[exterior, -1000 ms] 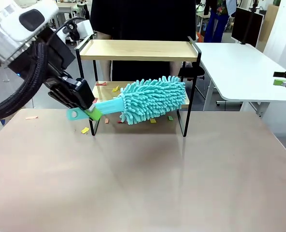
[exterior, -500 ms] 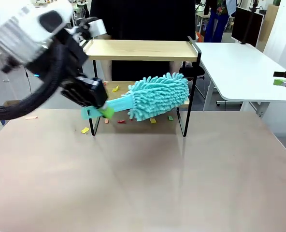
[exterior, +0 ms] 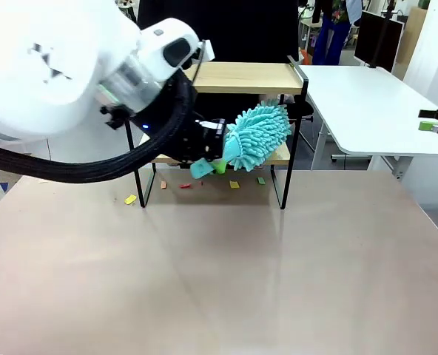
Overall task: Clean the shelf.
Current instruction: Clean the specific section of the Shelf indicated by the human with the Duster.
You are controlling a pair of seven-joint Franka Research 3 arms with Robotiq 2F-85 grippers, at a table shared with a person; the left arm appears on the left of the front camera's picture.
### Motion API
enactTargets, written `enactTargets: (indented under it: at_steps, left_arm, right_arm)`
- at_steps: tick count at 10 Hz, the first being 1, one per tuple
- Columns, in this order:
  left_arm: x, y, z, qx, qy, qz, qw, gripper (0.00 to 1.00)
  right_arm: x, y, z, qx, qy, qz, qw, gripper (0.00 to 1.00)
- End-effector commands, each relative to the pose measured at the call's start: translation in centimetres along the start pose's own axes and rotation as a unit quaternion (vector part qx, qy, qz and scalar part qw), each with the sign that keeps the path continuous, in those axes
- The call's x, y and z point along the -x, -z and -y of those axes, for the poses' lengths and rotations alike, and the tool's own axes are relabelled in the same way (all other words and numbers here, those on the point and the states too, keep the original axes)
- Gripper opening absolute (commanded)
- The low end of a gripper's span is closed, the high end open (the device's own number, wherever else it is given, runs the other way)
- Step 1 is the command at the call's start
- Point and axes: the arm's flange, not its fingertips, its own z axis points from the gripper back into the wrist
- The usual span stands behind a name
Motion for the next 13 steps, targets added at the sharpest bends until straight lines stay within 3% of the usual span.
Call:
enactTargets:
  at_steps: [1,3,8,13]
  left_arm:
    - [-2.0,1.4,2.3,-0.037,-0.022,0.035,0.998,0.13]
    - [-3.6,3.9,4.2,-0.033,-0.046,0.049,0.997,0.13]
    - [-6.1,8.8,8.4,-0.123,-0.078,0.077,0.986,0.13]
    - [-7.1,13.2,9.7,-0.132,-0.082,0.088,0.984,0.13]
  right_arm:
    - [-0.4,0.2,-0.1,-0.001,-0.004,0.001,1.000,1.00]
    - [-0.4,0.2,-0.1,-0.001,-0.004,0.001,1.000,1.00]
    - [-0.4,0.2,-0.1,-0.001,-0.004,0.001,1.000,1.00]
    - [-0.4,0.2,-0.1,-0.001,-0.004,0.001,1.000,1.00]
